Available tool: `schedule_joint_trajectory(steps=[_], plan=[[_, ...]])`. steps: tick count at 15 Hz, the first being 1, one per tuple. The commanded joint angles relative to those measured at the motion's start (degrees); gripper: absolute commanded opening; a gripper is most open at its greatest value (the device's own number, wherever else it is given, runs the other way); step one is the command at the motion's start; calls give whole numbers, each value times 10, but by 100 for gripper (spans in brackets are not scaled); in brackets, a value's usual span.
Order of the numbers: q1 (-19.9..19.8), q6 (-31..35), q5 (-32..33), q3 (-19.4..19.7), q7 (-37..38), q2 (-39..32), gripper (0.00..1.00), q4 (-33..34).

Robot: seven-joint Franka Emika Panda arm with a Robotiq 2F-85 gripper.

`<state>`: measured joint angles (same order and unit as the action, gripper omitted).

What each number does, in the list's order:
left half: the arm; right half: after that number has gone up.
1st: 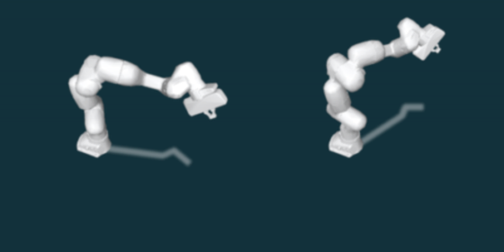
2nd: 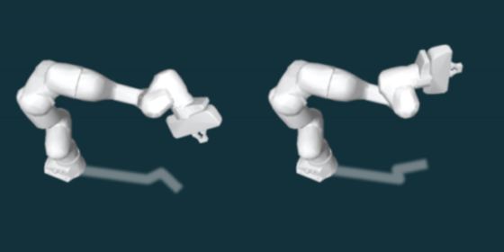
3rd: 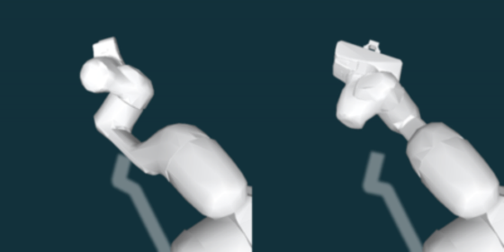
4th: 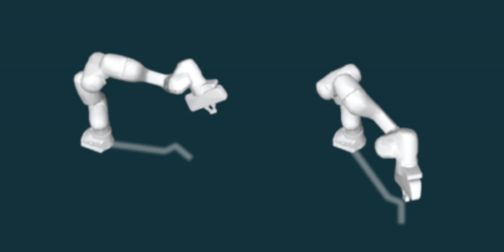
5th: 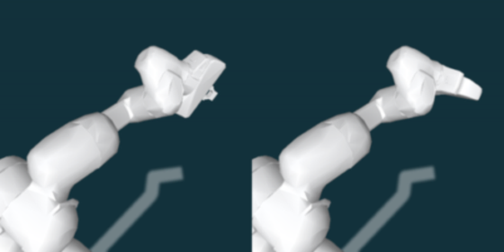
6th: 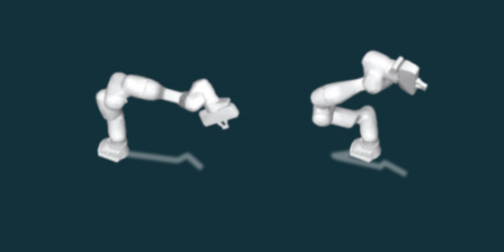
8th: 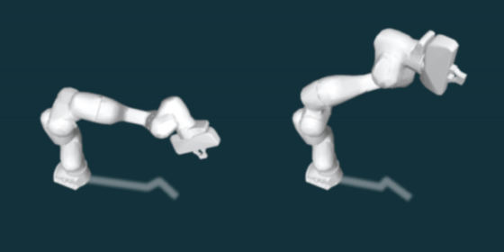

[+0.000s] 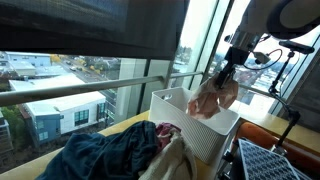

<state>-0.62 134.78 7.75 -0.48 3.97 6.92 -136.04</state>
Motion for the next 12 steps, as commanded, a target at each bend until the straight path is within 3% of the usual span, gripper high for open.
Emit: schedule_joint_trajectory(steps=[1,3,12], plan=[[-17,43,-10,22,-29,-66,25,23],[-16,55,-13,20,-39,-95,33,31],[56,53,20,-37,4,-85,99,20]])
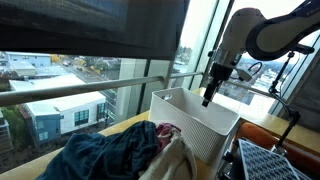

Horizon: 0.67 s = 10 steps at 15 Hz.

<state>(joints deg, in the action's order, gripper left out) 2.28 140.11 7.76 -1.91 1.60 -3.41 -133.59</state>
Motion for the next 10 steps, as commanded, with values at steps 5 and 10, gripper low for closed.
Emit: schedule_joint_trajectory(steps=[5,10], plan=[[110,-19,74,-96,115,-16,100,44],[181,-54,130,-137,169,-94,100,142]])
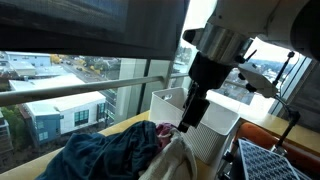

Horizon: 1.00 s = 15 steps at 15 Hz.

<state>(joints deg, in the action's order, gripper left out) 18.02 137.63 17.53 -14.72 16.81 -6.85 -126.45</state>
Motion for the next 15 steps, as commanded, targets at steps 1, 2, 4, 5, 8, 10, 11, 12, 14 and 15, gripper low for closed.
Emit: schedule_joint_trajectory(steps=[1,2,4,5,8,10,11,12,14,15], plan=[[33,-36,39,-9,15,-77,100,89],[41,-43,44,-6,8,-95,100,107],[49,-52,49,2,-15,-125,100,135],[50,-57,50,4,-29,-139,100,148],[45,-73,42,8,-108,-185,100,190],[35,-86,31,7,-178,-211,100,212],[32,-92,30,7,-207,-223,100,222],[24,-95,24,5,-244,-236,100,230],[13,-110,21,2,-309,-261,100,244],[5,-117,16,0,-343,-274,100,250]])
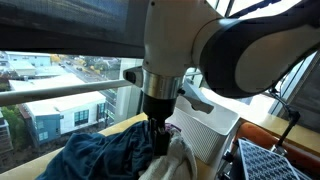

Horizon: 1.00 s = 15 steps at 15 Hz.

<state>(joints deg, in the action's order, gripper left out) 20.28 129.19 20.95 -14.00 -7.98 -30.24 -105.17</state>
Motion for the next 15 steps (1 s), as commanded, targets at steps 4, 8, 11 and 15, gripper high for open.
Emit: schedule_joint_trajectory(steps=[4,8,11,15], plan=[[-41,-50,-31,-14,-197,-96,100,58],[-34,-73,-35,-15,-236,-180,100,104],[-22,-100,-34,-14,-236,-222,74,150],[-23,-142,-40,-18,-239,-216,45,181]])
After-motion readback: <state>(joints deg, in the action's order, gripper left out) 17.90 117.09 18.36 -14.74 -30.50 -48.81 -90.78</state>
